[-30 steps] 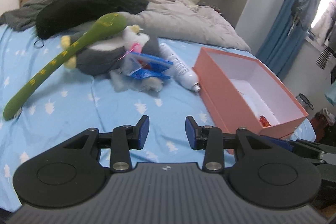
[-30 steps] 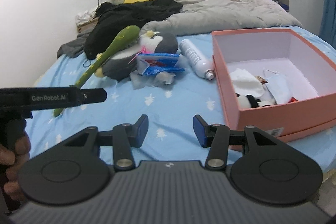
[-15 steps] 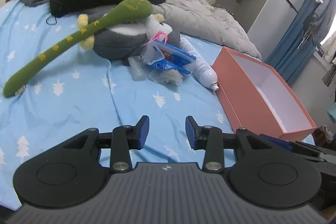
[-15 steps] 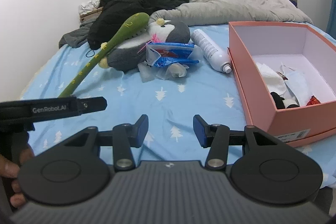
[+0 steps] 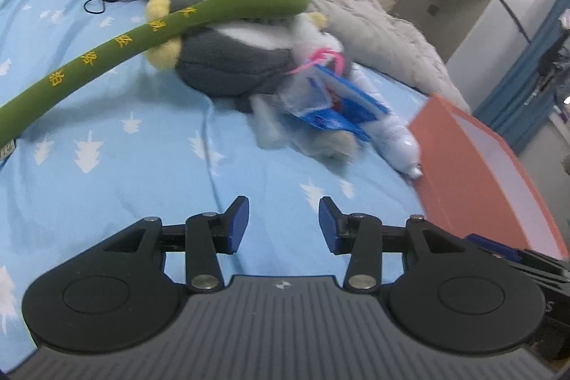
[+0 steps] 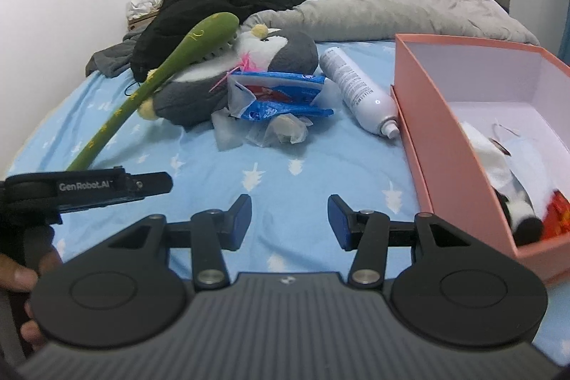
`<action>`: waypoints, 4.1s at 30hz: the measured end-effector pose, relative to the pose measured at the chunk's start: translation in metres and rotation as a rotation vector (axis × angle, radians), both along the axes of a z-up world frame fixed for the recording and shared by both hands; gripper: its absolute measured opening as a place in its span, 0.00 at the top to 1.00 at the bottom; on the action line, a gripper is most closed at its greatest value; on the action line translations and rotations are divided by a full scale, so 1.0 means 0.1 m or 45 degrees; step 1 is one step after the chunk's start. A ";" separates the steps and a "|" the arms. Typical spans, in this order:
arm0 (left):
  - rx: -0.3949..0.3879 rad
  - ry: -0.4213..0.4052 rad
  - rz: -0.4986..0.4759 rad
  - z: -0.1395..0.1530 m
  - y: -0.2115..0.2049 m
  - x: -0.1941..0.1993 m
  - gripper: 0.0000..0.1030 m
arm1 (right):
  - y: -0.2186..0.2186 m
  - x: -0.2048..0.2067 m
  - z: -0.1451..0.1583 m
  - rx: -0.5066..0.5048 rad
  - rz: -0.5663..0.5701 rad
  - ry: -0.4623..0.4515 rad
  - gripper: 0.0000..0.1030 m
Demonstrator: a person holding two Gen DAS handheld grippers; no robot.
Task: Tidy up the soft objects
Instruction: 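Close the left tool on clear plastic while the right tool grasps a clear bag, then carry the clear plastic with the left tool while the right tool carries the bag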
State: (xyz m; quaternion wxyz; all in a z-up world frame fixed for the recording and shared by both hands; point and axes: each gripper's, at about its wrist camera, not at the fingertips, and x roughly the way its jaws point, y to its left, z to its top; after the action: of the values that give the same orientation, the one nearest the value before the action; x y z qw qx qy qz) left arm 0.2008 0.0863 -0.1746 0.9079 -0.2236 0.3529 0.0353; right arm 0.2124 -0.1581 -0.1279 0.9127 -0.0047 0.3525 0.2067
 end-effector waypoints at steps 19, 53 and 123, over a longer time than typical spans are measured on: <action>-0.133 0.030 0.022 -0.50 0.37 1.18 0.52 | 0.40 1.25 -0.55 0.076 0.017 0.085 0.35; -0.094 -0.008 0.016 -0.45 0.25 1.30 0.85 | 0.66 1.48 -0.69 0.041 0.062 0.130 0.71; -0.015 -0.120 -0.635 2.31 -2.31 1.00 0.87 | -1.52 0.20 1.91 0.074 -0.264 -0.232 0.71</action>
State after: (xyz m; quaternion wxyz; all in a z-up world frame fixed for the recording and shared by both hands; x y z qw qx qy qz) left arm 0.3013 -0.1445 0.0562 0.9027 -0.1363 0.3546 -0.2020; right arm 0.2322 -0.3098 0.0634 0.9572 0.0393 0.2606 0.1199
